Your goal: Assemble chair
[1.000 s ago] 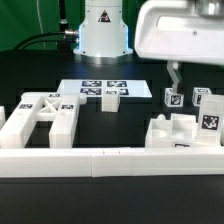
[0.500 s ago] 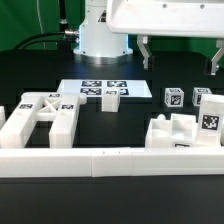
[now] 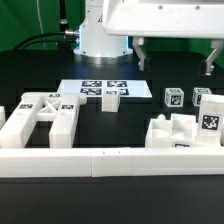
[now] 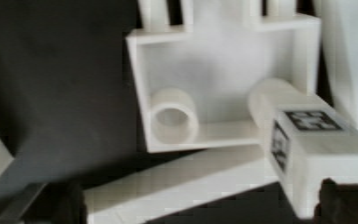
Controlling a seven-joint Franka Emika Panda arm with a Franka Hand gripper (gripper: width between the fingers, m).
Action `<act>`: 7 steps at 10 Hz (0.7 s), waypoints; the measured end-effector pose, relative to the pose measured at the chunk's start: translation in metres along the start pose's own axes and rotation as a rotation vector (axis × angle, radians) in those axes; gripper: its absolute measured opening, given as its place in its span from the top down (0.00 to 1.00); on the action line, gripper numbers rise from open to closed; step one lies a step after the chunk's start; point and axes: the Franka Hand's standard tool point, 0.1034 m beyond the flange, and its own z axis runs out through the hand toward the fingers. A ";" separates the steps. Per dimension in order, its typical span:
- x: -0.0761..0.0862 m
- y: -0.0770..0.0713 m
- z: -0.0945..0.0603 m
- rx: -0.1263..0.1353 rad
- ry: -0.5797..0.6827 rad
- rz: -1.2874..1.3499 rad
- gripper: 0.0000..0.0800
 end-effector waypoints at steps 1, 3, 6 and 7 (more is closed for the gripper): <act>-0.013 0.025 0.006 0.003 0.037 -0.045 0.19; -0.034 0.045 0.017 -0.008 0.030 -0.036 0.19; -0.034 0.043 0.018 -0.009 0.029 -0.047 0.19; -0.035 0.044 0.019 -0.009 0.035 -0.057 0.19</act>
Offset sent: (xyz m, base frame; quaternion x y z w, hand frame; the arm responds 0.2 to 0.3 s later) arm 0.0000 0.0000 0.0000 0.0000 0.0000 0.0000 1.0000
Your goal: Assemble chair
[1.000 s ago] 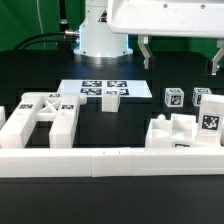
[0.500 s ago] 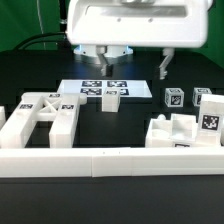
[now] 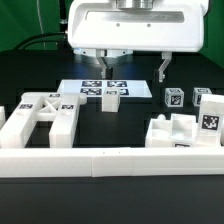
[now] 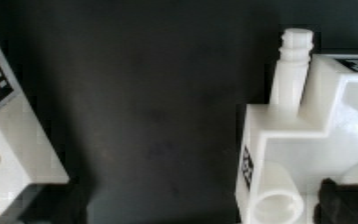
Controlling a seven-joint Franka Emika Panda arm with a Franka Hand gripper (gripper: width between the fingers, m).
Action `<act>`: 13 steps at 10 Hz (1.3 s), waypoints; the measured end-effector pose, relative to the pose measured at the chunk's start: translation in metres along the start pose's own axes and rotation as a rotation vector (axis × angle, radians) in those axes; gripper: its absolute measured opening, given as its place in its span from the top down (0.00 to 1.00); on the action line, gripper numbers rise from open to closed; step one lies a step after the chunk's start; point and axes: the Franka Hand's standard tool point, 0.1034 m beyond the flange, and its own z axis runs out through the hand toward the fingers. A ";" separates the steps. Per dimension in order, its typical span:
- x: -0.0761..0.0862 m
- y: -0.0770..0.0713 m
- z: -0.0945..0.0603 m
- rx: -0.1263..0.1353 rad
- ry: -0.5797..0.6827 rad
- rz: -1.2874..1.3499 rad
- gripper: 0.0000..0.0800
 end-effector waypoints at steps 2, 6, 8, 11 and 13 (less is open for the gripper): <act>-0.030 0.019 0.012 -0.015 0.024 -0.053 0.19; -0.040 0.022 0.016 -0.020 -0.050 -0.055 0.19; -0.036 0.031 0.017 -0.010 -0.162 -0.186 0.19; -0.046 0.032 0.016 0.004 -0.358 -0.198 0.19; -0.050 0.029 0.016 0.006 -0.472 -0.198 0.19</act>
Offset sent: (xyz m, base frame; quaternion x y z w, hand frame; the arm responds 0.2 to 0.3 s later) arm 0.0000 0.0000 0.0000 0.0000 -0.0650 0.0000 0.9979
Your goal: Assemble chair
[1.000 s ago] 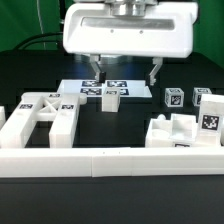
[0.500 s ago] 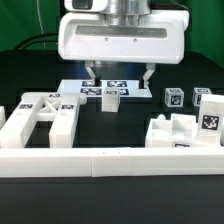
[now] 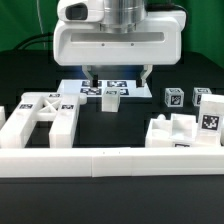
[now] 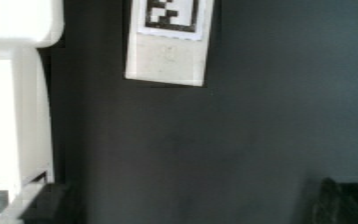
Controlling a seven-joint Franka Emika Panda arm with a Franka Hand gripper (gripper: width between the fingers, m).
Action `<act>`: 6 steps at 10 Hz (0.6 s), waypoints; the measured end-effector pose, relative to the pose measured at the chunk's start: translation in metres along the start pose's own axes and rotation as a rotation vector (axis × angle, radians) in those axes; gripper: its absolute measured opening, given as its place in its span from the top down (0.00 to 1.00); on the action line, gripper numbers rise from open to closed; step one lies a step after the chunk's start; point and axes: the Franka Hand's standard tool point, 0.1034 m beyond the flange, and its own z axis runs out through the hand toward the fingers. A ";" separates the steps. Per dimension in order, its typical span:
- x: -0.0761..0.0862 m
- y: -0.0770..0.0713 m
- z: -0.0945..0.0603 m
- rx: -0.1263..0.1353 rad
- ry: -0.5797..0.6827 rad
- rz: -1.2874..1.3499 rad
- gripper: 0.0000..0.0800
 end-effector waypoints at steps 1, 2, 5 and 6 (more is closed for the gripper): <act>0.000 -0.001 0.001 0.009 -0.071 -0.001 0.19; 0.003 0.003 0.006 0.009 -0.103 0.003 0.19; -0.005 0.007 0.023 0.026 -0.333 0.018 0.19; -0.005 0.008 0.027 0.027 -0.380 0.020 0.19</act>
Offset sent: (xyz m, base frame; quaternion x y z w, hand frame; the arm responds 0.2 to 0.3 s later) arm -0.0051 0.0025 -0.0139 0.0284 -0.1957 0.0131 0.9802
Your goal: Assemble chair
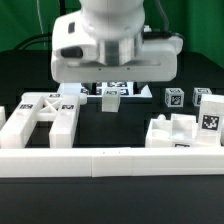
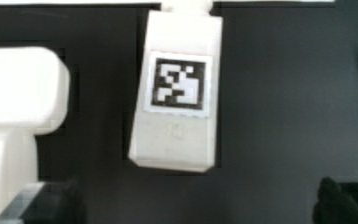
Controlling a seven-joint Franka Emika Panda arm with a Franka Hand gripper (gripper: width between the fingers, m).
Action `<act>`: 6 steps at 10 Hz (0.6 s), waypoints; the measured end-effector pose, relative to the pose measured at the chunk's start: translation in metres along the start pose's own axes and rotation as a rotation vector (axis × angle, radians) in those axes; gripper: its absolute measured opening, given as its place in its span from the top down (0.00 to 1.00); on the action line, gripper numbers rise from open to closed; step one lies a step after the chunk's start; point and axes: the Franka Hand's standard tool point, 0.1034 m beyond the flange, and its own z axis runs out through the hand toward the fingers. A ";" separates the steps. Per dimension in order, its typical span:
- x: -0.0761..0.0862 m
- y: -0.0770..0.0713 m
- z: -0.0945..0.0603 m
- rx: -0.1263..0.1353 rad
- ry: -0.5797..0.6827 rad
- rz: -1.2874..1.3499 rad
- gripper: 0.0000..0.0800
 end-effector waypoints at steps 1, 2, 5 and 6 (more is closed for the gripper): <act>-0.004 0.000 0.002 0.006 -0.078 0.001 0.19; -0.002 0.000 0.003 0.006 -0.113 0.002 0.19; -0.005 0.002 0.016 0.019 -0.250 0.034 0.19; -0.004 0.001 0.018 0.017 -0.240 0.032 0.19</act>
Offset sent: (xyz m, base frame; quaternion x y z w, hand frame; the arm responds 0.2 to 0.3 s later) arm -0.0079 0.0033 -0.0053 0.0620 -0.1790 0.0607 0.9800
